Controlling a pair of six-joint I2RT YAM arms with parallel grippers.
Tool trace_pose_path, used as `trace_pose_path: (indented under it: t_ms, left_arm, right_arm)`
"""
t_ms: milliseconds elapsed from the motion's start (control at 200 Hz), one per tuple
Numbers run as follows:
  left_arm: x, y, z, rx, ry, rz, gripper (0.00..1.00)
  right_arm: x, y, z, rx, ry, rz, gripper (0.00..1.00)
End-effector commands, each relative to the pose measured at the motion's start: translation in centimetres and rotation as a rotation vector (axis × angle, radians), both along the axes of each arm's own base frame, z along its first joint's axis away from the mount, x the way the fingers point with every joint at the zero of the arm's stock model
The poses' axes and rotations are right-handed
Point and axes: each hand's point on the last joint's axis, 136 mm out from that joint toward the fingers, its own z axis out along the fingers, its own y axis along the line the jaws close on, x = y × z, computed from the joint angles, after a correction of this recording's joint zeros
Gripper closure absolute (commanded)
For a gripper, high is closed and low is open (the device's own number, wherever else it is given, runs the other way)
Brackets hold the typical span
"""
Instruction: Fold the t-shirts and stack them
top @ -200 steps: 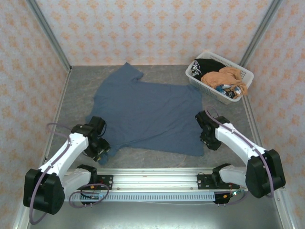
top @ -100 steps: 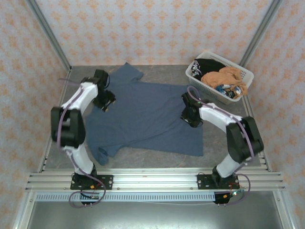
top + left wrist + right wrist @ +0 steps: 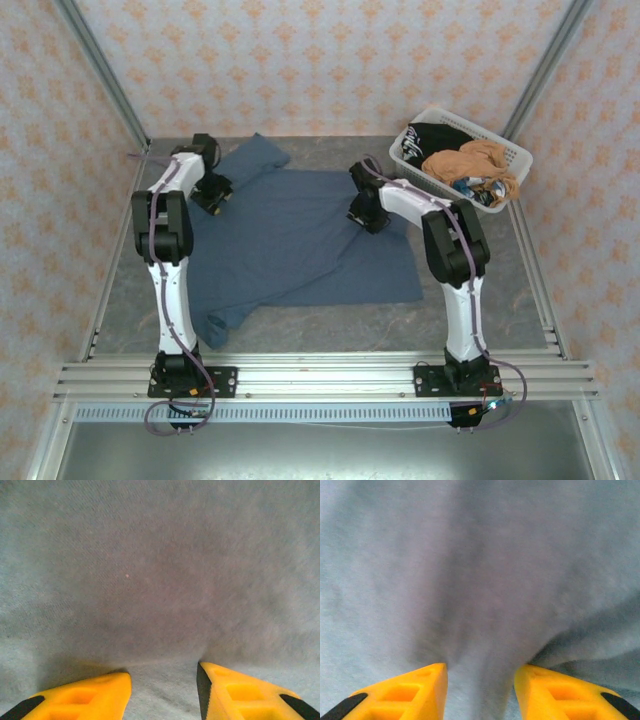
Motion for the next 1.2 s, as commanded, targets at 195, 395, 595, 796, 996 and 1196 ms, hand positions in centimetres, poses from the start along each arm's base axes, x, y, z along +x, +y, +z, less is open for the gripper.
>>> trace_pose_path:
  t_ms: [195, 395, 595, 796, 996, 1196]
  left_arm:
    - [-3.0, 7.3, -3.0, -0.006, 0.103, 0.163, 0.55]
    - [1.9, 3.5, -3.5, -0.106, 0.029, 0.032, 0.54]
    - [6.5, 0.5, -1.8, -0.139, -0.104, -0.032, 0.49]
    - [4.3, 1.8, 6.5, 0.026, -0.156, -0.039, 0.4]
    - [-7.8, 0.3, 11.4, 0.095, -0.096, -0.018, 0.4]
    - [-24.9, -5.4, 7.2, 0.03, 0.098, -0.017, 0.56]
  right_arm:
    - [-1.1, 3.3, -4.8, -0.038, 0.195, 0.062, 0.58]
    - [1.9, -0.7, -4.9, -0.129, 0.215, 0.011, 0.58]
    - [5.6, -2.9, -3.7, -0.061, 0.153, 0.022, 0.57]
    - [7.1, -1.5, 2.4, -0.042, 0.011, 0.172, 0.52]
    - [4.4, -3.5, 8.1, -0.086, -0.067, 0.138, 0.45]
    - [-2.7, -5.3, 8.5, -0.016, -0.055, 0.09, 0.46]
